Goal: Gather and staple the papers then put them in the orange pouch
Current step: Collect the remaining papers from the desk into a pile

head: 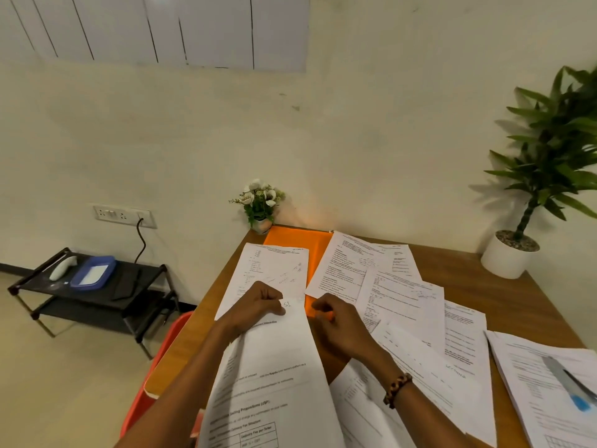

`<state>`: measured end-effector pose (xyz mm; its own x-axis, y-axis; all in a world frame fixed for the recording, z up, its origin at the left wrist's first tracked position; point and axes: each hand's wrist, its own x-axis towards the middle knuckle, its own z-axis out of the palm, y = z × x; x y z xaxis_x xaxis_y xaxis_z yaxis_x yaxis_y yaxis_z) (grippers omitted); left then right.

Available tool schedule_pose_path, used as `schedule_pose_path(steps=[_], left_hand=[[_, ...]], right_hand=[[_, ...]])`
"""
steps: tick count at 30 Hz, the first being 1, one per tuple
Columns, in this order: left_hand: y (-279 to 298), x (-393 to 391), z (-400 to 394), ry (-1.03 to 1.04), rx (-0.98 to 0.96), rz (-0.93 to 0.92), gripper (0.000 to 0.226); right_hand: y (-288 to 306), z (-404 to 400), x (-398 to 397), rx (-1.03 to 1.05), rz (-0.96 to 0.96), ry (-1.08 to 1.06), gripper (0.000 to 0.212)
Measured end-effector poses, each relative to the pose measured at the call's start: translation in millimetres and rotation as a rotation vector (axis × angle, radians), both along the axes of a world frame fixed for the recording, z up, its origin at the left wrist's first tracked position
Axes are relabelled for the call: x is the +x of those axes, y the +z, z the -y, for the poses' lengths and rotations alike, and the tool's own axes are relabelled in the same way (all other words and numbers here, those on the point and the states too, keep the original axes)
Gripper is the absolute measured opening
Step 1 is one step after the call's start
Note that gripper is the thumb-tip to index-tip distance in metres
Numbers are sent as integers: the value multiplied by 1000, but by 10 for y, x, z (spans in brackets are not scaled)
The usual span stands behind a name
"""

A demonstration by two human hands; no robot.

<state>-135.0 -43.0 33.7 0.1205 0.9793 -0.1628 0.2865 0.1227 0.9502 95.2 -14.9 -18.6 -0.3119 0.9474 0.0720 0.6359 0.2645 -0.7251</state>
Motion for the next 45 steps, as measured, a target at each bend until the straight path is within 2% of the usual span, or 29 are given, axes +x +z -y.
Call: schedule_pose_path(steps=[6,9,14,15,19,22,27,31,32,35,40,42,45], left_hand=[[-83,-88,-78,-77,10,-37,27],[-205,-181,-181,-39,27,-16,33],[-371,-295,-315,-42,10,-40,56],[-360,-292,-320,-49,-1,-45,54],[-347,-234,-396,-29,1,-77,20],[-353,-248,-494,-72,33,-56,31],[-359,-243,-602,-113,46,-133,32],[-500,-265,-699,-158,46,-218,37],[-530,-272,-713,-160,42,-225,36],[-621,-300,-720,-166,44,-232,32],[-626,-282,-767,-178,51,-235,32],[-565,-253,-803,-196,78,-254,29],[-497,-183,-846,-250,108,-289,14]], right_hand=[[-236,-50,-187,194,403,262,63],[-333,-119,-302,235,537,295,78],[-436,-242,-352,234,606,331,75],[-422,-278,-362,228,613,332,74],[-288,-561,-483,215,606,285,70],[-242,-726,-551,177,677,304,72],[-292,-542,-500,190,590,380,68],[-265,-498,-436,163,340,344,27],[-254,-545,-418,176,282,309,22],[-215,-710,-375,177,221,230,31],[-193,-800,-343,118,462,247,43],[-194,-777,-313,108,398,299,43],[-230,-761,-195,52,183,275,39]])
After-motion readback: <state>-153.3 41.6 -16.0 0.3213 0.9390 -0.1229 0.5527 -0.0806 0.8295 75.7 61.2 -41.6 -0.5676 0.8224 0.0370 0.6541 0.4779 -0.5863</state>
